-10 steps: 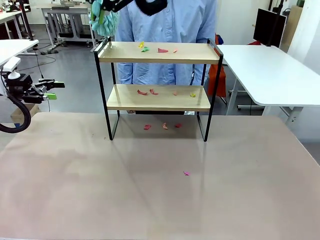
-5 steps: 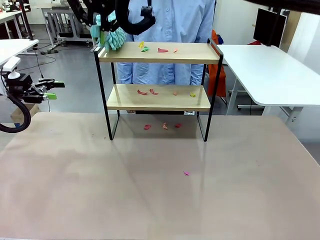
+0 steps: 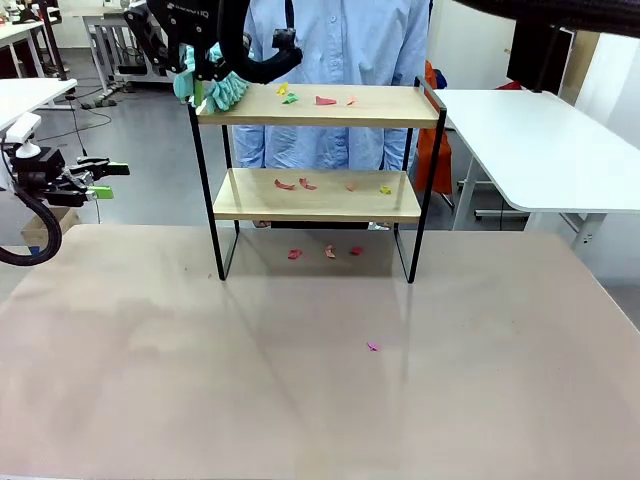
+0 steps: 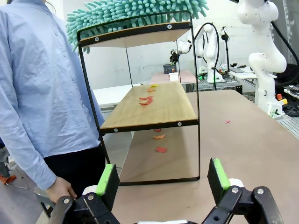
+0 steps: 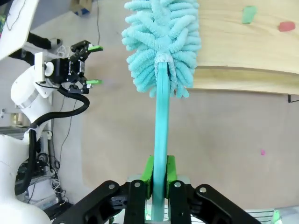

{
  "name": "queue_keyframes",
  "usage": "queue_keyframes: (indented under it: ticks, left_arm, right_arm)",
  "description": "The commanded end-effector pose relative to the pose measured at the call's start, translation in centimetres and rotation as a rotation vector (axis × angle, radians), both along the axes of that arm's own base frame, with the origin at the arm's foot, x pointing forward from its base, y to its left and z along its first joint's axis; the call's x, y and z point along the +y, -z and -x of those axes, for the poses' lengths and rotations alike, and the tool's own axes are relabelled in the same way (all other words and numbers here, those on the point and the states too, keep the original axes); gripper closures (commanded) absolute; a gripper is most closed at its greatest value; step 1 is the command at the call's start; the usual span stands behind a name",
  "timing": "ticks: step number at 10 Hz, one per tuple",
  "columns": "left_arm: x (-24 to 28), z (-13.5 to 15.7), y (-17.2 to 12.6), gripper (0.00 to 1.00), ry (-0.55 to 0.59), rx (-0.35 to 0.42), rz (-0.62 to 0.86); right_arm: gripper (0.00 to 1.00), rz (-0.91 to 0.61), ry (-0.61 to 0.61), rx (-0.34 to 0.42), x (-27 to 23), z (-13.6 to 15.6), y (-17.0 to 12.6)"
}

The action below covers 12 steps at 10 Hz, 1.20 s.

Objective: Clean the shelf.
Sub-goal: Clean the specific section of the Shelf indicated by the human with the Duster.

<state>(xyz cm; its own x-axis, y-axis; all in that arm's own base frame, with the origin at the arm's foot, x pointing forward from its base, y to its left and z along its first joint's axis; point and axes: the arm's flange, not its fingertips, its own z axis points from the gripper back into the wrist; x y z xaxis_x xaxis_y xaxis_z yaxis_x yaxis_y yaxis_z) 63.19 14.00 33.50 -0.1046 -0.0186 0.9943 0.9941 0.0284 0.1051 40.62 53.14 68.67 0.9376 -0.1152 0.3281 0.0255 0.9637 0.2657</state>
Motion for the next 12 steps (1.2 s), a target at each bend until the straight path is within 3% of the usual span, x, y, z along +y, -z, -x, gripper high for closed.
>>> queue_keyframes:
  ticks: [1, 3, 7, 12]
  left_arm:
    - [0.0, 0.0, -0.2, 0.00, 0.004, -0.006, -0.009]
    - [0.0, 0.0, -0.2, 0.00, 0.004, -0.006, -0.009]
    - [0.0, 0.0, -0.2, 0.00, 0.004, -0.006, -0.009]
    - [0.0, 0.0, -0.2, 0.00, 0.004, -0.006, -0.009]
  right_arm:
    - [0.87, 0.004, 0.011, -0.012, -0.2, -0.3, -0.1]
    - [0.87, 0.002, 0.003, -0.001, -0.1, -0.2, 0.0]
    - [0.87, -0.019, -0.041, 0.069, -9.9, 1.4, 2.7]
    - [0.87, -0.009, 0.062, 0.079, -24.3, 2.3, 5.5]
